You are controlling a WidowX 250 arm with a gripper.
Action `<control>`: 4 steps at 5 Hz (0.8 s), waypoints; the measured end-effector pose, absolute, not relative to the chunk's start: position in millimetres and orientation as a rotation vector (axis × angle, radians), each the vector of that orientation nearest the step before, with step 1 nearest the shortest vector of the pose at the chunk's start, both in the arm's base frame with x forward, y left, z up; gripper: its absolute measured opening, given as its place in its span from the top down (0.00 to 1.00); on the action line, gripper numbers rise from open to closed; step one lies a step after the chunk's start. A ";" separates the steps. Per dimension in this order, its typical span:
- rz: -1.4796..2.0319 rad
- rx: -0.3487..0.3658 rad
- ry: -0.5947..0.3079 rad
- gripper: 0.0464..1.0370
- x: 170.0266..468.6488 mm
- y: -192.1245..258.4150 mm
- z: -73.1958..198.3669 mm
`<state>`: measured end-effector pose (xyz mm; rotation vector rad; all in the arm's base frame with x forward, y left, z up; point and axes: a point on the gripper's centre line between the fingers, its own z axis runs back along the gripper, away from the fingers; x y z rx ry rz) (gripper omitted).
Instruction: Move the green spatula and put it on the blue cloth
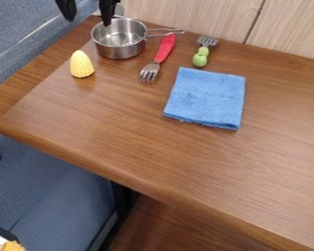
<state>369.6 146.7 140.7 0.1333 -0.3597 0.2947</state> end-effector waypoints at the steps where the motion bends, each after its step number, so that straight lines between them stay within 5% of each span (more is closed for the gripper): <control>1: 0.300 0.122 -0.328 0.04 370.4 145.3 128.0; 4: 0.193 0.013 -0.297 0.04 427.9 33.4 91.2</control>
